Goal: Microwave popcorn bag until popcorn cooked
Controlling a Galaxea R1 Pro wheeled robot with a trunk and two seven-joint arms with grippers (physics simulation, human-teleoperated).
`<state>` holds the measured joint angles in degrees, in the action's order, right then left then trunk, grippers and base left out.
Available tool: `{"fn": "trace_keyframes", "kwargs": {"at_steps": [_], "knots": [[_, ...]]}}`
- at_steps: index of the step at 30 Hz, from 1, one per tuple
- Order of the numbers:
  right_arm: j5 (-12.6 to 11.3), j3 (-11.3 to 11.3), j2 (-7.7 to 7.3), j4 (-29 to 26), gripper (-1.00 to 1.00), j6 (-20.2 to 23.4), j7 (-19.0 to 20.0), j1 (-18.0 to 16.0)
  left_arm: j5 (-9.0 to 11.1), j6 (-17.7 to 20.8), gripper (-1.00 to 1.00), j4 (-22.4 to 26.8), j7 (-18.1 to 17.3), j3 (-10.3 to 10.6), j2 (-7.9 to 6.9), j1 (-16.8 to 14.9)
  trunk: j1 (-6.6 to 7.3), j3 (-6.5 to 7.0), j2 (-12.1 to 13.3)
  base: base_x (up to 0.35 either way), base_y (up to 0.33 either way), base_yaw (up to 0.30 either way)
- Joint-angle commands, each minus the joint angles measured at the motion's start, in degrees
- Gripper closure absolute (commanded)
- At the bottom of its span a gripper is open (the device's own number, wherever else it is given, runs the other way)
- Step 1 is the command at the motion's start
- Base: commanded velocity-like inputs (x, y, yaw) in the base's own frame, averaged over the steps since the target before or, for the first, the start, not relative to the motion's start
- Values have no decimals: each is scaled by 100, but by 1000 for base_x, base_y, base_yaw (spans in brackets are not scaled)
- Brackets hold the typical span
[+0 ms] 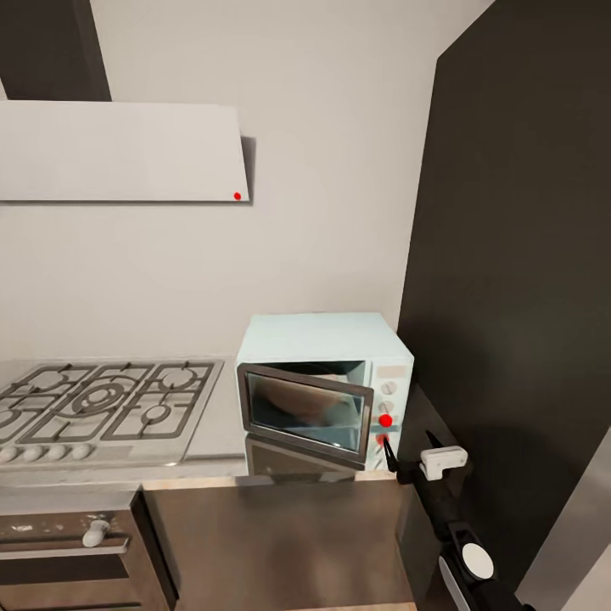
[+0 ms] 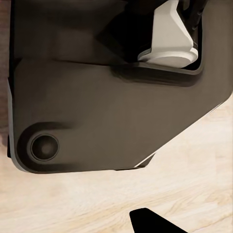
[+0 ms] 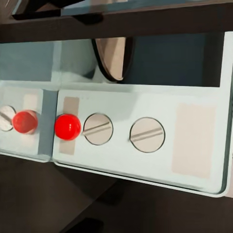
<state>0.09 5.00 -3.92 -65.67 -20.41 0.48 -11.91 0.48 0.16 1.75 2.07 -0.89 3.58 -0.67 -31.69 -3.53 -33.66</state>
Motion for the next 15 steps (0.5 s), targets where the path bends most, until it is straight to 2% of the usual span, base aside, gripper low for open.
{"fn": "trace_keyframes", "kwargs": {"at_steps": [1,6,15], "knots": [[0,4,-4,2,-100,-15,5,-5,5,0,-100,4,16,-7,2,-3,-2,-11,-9,2,-2,0],[0,-7,-4,2,-100,-10,0,-5,5,2,-100,1,18,-7,1,-3,-2,-11,-9,132,-1,0],[7,18,-4,-6,-100,-14,39,-5,5,2,-100,2,13,-7,-5,-3,-2,-11,-9,37,-7,0]]}}
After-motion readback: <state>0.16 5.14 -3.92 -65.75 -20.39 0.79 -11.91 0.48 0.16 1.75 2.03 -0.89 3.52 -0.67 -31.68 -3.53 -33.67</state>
